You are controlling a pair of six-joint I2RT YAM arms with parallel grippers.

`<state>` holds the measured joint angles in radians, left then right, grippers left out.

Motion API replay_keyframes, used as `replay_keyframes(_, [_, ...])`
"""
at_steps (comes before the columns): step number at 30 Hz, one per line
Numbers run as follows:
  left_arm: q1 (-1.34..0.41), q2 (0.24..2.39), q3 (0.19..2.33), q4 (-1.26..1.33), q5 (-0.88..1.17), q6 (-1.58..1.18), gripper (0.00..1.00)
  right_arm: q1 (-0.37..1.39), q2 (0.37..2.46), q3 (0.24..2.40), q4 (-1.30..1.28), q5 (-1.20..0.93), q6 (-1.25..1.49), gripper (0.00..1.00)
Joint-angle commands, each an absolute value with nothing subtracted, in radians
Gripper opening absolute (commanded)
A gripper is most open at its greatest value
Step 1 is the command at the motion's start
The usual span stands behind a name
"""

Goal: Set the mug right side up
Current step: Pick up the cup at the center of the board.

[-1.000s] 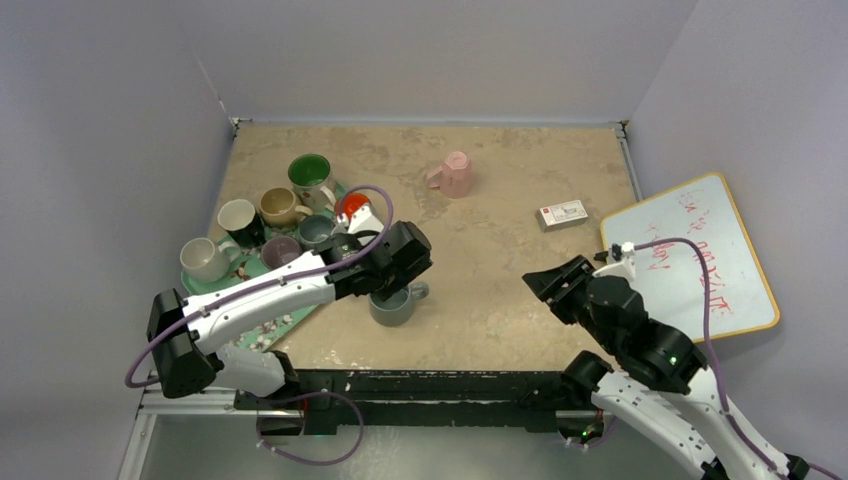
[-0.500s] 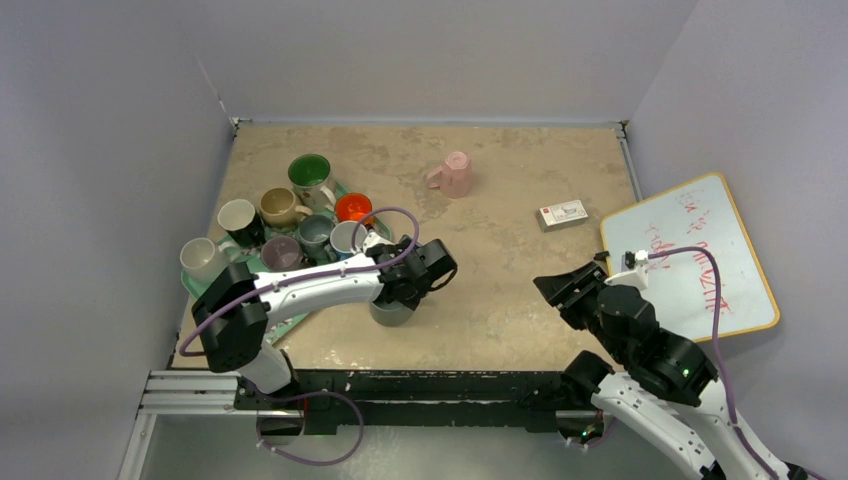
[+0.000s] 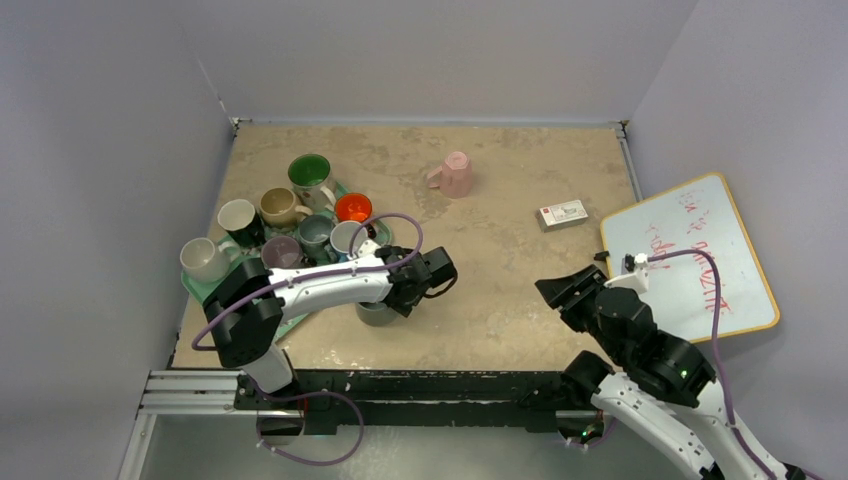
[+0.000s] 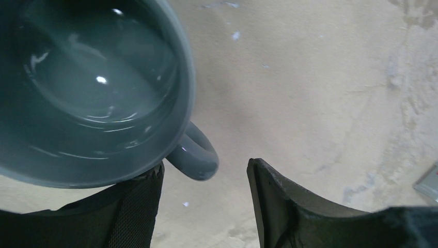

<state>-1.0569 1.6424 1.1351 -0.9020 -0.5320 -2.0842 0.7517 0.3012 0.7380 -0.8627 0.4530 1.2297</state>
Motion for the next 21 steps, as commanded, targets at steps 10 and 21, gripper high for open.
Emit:
replay_keyframes(10, [-1.055,1.629,1.073,-1.045,-0.601,-2.377,0.51,0.750,0.345,0.714,-0.819,0.462,1.226,0.54])
replay_keyframes(21, [-1.056,1.614,1.061,-1.007,-0.595,-2.333,0.31,0.749,0.353,0.703,-0.809,0.450,1.235,0.54])
